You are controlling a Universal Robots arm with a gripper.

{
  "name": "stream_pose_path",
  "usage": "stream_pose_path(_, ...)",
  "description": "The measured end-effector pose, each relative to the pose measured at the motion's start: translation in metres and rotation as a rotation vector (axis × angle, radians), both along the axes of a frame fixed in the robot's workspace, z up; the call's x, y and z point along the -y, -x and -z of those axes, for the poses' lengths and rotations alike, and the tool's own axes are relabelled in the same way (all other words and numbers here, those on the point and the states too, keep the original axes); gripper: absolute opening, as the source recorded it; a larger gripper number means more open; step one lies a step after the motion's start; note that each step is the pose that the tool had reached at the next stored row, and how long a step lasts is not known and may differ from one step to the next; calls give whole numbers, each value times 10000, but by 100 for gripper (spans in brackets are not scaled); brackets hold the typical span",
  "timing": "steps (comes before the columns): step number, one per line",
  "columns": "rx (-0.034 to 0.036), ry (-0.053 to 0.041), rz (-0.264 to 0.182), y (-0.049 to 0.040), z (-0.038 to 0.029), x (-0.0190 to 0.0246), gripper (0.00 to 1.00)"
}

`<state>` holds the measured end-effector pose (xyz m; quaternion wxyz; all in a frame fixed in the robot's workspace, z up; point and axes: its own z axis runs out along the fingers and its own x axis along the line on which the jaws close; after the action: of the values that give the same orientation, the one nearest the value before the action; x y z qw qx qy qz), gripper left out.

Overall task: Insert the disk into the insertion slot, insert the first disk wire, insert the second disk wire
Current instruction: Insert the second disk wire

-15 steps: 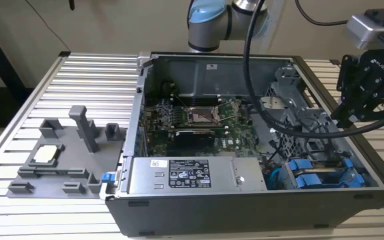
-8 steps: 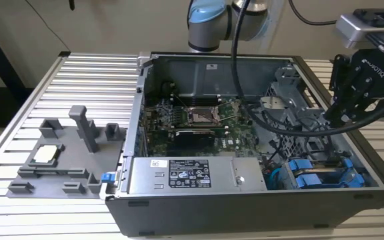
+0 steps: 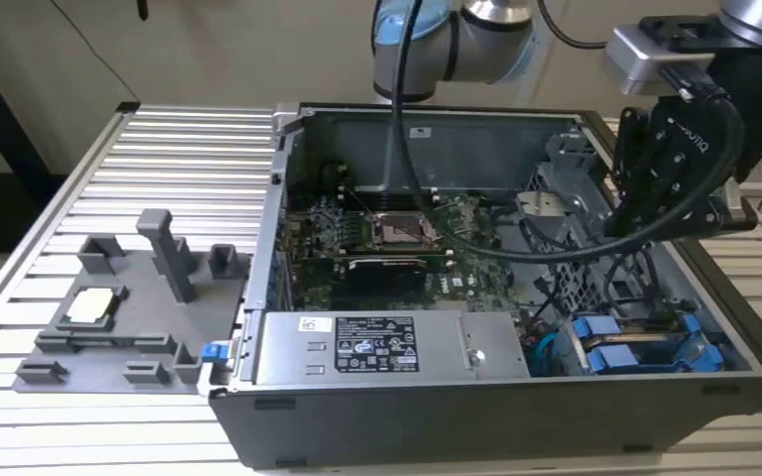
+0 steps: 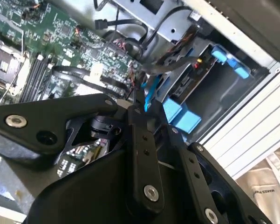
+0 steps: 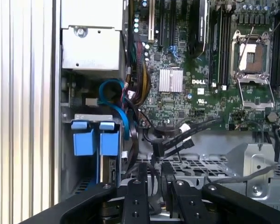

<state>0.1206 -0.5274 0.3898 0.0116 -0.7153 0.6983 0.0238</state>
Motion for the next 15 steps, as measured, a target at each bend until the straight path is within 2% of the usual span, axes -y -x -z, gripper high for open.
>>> stream_pose_path(4, 5, 0, 0, 182, 4, -12, 27)
stream_pose_path(7, 8, 3, -2, 198, 4, -11, 27)
stream_pose_path(8, 11, 32, -3, 199, 6, -16, 27)
stream_pose_path(9, 19, 140, -2, 204, 9, -28, 27)
stream_pose_path(12, 24, 667, -67, 207, 12, -46, 27)
stream_pose_path(13, 41, 795, -94, 208, 14, -56, 27)
stream_pose_path(14, 86, 860, -123, 210, 20, -73, 27)
stream_pose_path(15, 154, 877, -150, 211, 28, -92, 27)
